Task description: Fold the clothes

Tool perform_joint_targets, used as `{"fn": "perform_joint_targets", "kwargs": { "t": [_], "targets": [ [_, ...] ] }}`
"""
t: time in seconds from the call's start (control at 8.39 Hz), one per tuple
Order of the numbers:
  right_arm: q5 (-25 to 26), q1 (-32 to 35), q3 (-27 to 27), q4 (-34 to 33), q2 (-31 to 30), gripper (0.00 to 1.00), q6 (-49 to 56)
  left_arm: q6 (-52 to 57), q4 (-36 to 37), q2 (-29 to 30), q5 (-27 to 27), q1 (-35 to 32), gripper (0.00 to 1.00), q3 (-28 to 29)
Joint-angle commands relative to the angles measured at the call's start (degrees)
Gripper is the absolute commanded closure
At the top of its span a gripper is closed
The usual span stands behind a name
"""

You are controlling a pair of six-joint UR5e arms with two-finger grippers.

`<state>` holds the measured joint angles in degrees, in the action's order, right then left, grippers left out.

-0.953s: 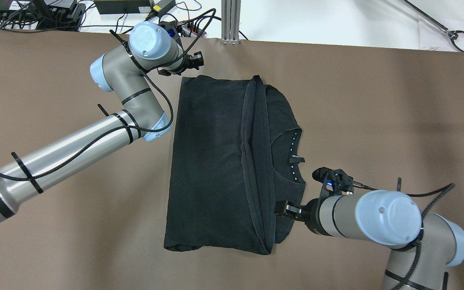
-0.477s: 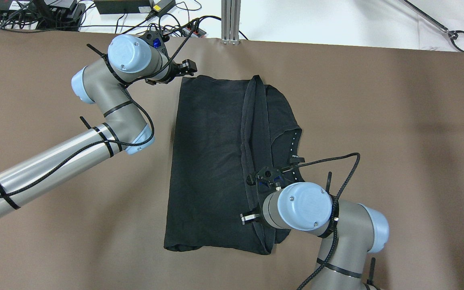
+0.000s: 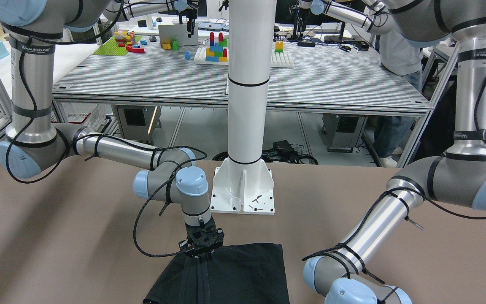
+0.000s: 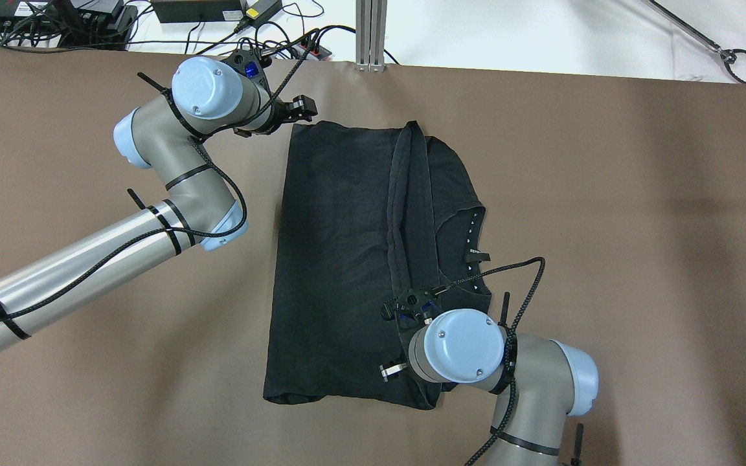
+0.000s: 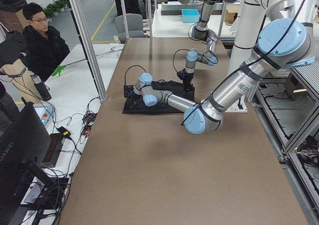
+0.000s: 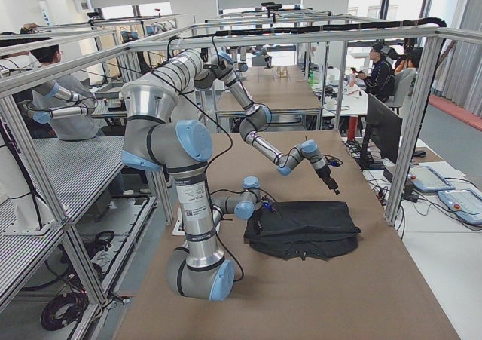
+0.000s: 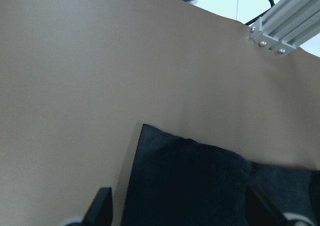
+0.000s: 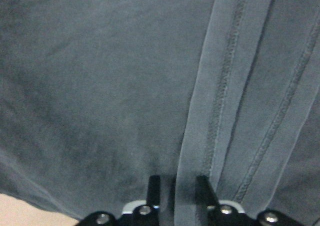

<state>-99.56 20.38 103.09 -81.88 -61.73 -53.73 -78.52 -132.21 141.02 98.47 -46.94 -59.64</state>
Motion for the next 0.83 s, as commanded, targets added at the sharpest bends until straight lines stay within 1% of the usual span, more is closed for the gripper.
{"fn": "perform_joint_targets", "kwargs": {
  "t": [0.0, 0.24, 0.36, 0.48, 0.6, 0.72],
  "targets": [
    [-1.6, 0.8, -0.1, -0.6, -0.4, 1.00, 2.1, -0.1, -0.1, -0.5, -1.4, 1.1, 0.06, -0.2],
    [-3.7, 2.5, 0.4, -1.9, -0.5, 1.00, 2.9, -0.1, -0.1, -0.7, -1.4, 1.1, 0.06, -0.2],
    [-7.5, 5.3, 1.5, -2.0, -1.2, 1.00, 4.9, -0.1, 0.0, -0.7, -1.8, 1.1, 0.06, -0.3],
    [-8.6, 7.6, 2.3, -1.7, -3.2, 1.00, 9.6, -0.1, 0.0, -0.6, -1.9, 1.2, 0.06, -0.5],
    [-9.2, 7.7, 6.5, -1.9, -7.5, 1.00, 10.1, -0.3, 0.0, -0.3, -2.0, 1.2, 0.06, -0.6],
    [-8.6, 7.1, 8.6, -1.8, -10.1, 1.00, 9.5, -0.9, 0.3, -0.7, -2.3, 1.3, 0.06, -1.8]
  ]
}}
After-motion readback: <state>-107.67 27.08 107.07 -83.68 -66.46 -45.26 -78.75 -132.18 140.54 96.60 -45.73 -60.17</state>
